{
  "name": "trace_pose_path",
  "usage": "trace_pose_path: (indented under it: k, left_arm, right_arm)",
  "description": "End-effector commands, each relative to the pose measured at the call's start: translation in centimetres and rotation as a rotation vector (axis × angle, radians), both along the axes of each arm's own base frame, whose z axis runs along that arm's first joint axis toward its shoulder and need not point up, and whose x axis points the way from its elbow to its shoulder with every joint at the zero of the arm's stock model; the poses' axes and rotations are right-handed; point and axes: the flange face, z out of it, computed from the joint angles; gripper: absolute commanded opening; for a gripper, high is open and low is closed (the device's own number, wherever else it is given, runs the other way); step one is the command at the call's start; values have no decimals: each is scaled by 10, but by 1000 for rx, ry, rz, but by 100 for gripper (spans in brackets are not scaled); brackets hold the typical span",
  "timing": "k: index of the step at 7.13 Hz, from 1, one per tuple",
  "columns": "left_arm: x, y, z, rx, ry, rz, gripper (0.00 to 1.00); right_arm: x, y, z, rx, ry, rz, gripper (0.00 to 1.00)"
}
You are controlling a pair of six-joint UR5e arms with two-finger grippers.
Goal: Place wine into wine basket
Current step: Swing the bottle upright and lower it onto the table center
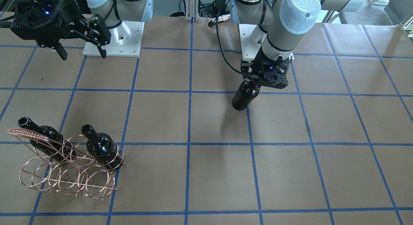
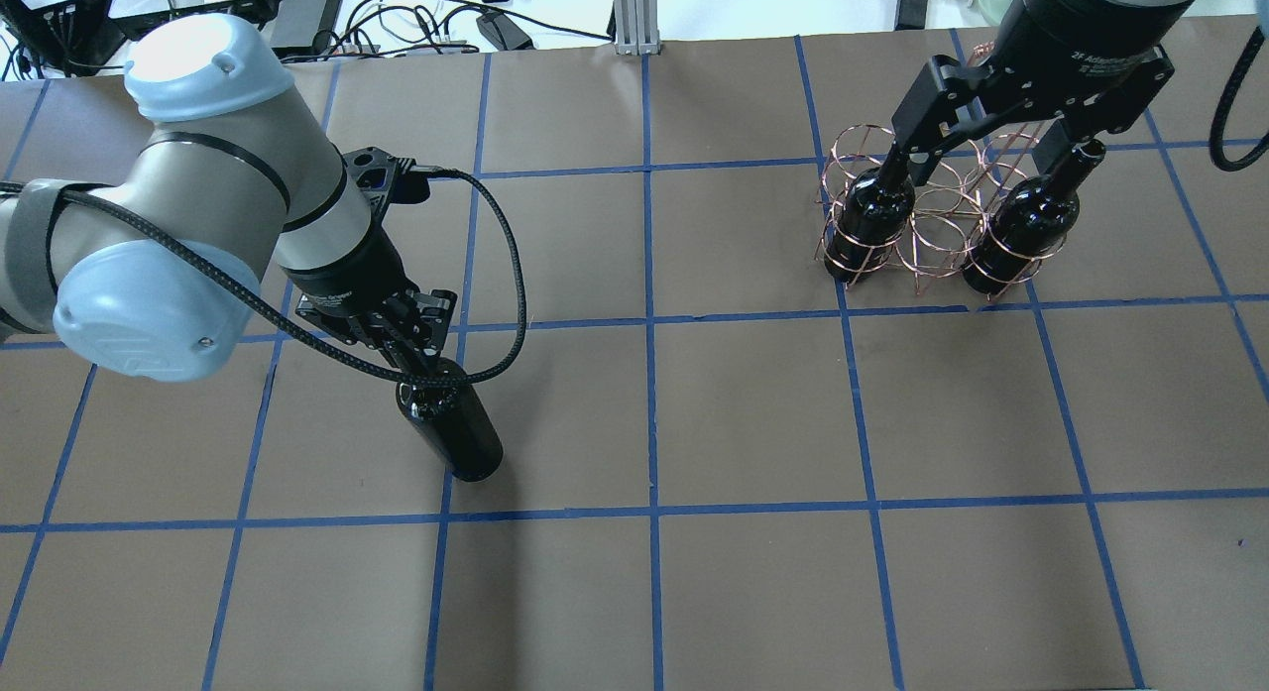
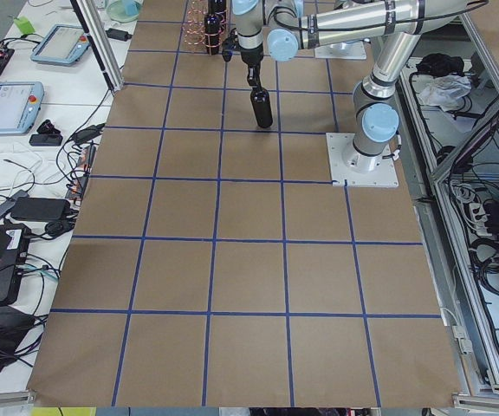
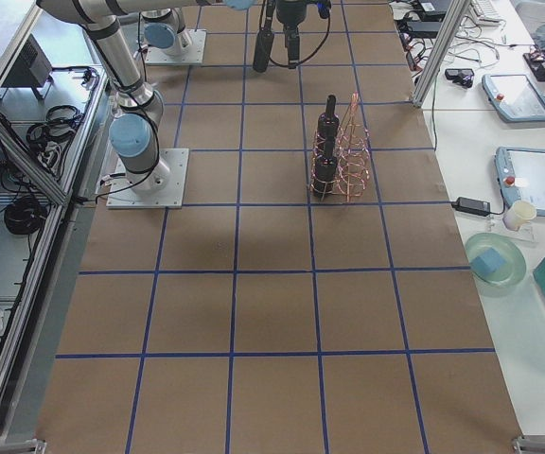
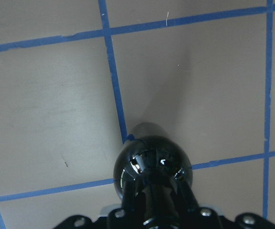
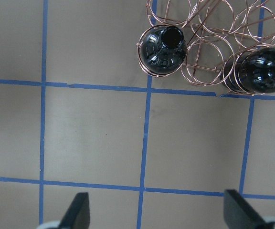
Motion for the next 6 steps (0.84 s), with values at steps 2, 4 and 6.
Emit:
trace_pose_path:
  k: [2, 4, 6]
  left_arm:
    - [1, 1, -3, 12, -5, 2, 0]
    - [1, 1, -4, 13, -8, 1, 2]
    - [1, 0, -5, 15, -1, 5, 59]
  right_arm:
    - [0, 1, -1, 7, -1, -1, 100]
    - [0, 1, 1, 1, 8, -9, 100]
    - [1, 2, 1, 1, 9, -6, 100]
